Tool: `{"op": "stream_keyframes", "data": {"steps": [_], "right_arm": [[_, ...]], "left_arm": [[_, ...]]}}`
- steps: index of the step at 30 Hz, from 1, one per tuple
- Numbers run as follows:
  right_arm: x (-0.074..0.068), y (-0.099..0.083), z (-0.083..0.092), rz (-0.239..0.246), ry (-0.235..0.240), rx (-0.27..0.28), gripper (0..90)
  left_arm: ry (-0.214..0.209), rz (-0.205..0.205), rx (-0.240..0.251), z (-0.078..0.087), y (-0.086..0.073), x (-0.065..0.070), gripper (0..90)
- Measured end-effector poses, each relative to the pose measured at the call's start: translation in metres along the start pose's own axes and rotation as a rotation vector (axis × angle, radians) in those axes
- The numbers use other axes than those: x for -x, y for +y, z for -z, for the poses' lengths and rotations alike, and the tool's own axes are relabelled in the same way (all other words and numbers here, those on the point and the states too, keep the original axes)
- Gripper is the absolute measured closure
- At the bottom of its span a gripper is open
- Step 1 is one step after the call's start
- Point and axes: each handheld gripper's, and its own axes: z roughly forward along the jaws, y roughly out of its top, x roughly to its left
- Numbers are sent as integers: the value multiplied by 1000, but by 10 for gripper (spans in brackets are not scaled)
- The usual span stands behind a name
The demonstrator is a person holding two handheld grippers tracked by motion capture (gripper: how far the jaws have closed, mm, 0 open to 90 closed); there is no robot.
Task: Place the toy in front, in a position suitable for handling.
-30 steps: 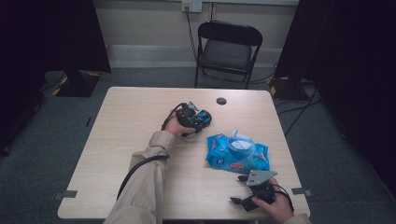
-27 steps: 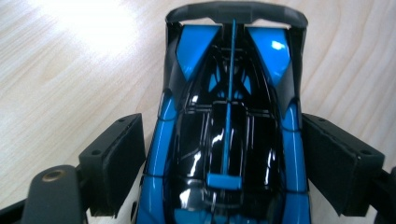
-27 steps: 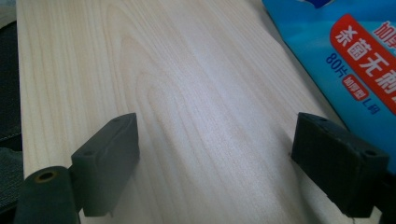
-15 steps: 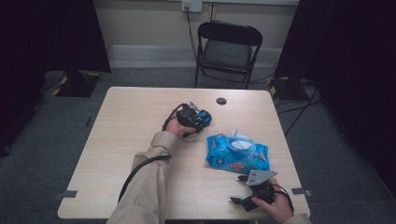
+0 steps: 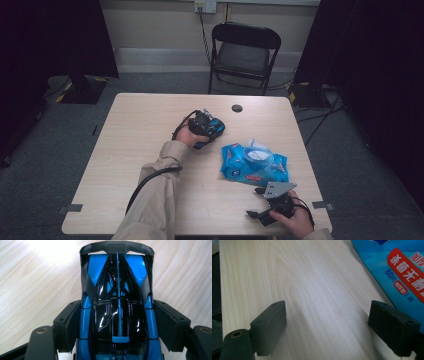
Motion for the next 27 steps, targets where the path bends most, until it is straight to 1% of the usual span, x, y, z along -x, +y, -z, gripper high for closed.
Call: {"op": "stream_keyframes", "data": {"steps": [1, 3, 7, 11, 14, 16, 18, 21, 23, 27], "right_arm": [[0, 0, 0, 0, 1, 1, 142], [0, 0, 0, -1, 2, 1, 142], [0, 0, 0, 1, 1, 0, 142], [1, 0, 0, 1, 2, 2, 142], [1, 0, 0, -2, 4, 2, 142], [1, 0, 0, -2, 3, 2, 142], [1, 0, 0, -2, 1, 0, 142], [1, 0, 0, -3, -2, -2, 142], [1, 1, -1, -3, -4, -1, 142], [2, 1, -1, -2, -2, -1, 141]], "left_arm": [[3, -3, -10, 1, 0, 0, 275], [8, 11, -11, 3, -2, -1, 275], [1, 37, -21, 8, -2, -2, 276], [7, 29, -22, 16, -3, -1, 281], [-6, 25, -18, 21, -6, -1, 282], [-9, 23, -28, 24, -9, -1, 282], [-3, 30, -30, 24, -12, -2, 282], [-7, 49, -36, 20, -15, -3, 282], [3, 57, -25, 19, -16, -3, 282], [8, 58, -14, 17, -15, -2, 281]]}}
